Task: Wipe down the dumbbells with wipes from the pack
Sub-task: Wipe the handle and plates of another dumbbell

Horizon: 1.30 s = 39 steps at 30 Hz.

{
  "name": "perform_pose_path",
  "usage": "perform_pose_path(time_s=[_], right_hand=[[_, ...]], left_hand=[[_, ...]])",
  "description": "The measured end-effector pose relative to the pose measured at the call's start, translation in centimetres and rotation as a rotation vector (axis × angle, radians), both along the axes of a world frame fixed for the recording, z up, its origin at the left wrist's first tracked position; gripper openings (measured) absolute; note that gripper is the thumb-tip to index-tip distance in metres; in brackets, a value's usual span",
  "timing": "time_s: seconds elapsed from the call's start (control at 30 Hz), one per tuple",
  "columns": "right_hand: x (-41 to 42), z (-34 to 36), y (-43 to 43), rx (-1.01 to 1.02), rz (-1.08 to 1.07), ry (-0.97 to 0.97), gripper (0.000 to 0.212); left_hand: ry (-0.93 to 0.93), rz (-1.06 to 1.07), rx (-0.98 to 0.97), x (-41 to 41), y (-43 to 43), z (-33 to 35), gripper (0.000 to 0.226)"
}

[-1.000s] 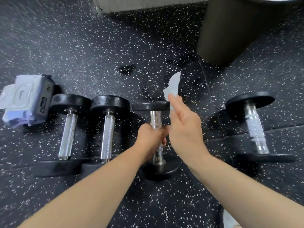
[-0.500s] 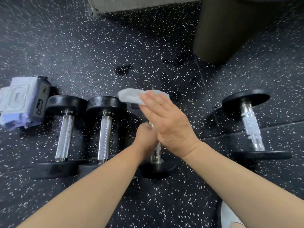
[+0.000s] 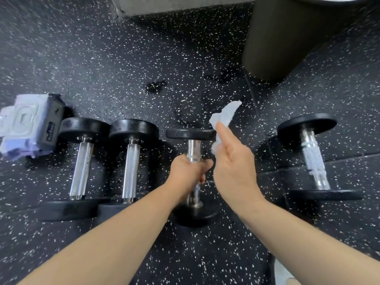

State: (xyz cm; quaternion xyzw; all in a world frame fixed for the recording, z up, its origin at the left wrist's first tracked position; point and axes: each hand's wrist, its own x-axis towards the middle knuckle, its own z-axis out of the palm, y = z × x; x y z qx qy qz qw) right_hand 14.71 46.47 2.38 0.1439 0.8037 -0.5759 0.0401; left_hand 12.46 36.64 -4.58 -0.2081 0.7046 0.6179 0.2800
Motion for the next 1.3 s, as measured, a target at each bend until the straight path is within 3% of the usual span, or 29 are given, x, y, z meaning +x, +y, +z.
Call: perform_pose_path(time_s=[0.13,0.3,0.43,0.6,0.83,0.97,1.1,1.3], right_hand=[[-0.8,0.5,-0.7,-0.146,-0.090,-0.077,0.040],[-5.1,-1.8,1.8,-0.596,-0.372,-0.479,0.023],[-6.3,-2.8,4.0,-0.735,-0.306,-0.652,0.024],[-6.1,-3.9,5.7,-0.677,-0.229,-0.768,0.024],[-4.5,-4.3,6.8,-0.685,-0.300,-0.749,0.027],[-4.9,-4.3,7.3,-0.569,-0.259,-0.774,0.024],[-6.0,-3.9,6.3,-0.404,-0.086,-0.732,0.018],[-6.8,-3.3,5.5,-0.301,0.219,-0.560,0.030]], left_hand=[[-0.021,0.000,0.018,0.3,-0.3,0.0,0.013],[-0.048,-0.088,0.004,0.9,-1.2,-0.3,0.026],[-0.069,-0.196,0.035,1.0,-1.3,-0.4,0.025],[-0.120,-0.301,0.069,0.6,-1.1,0.0,0.029],[-0.099,-0.305,0.021,0.6,-0.6,0.2,0.029],[-0.110,-0.383,0.010,0.5,-0.4,0.1,0.030],[-0.103,-0.491,-0.009,0.6,0.1,0.0,0.031],[-0.116,-0.521,-0.008,0.4,0.3,-0.1,0.035]])
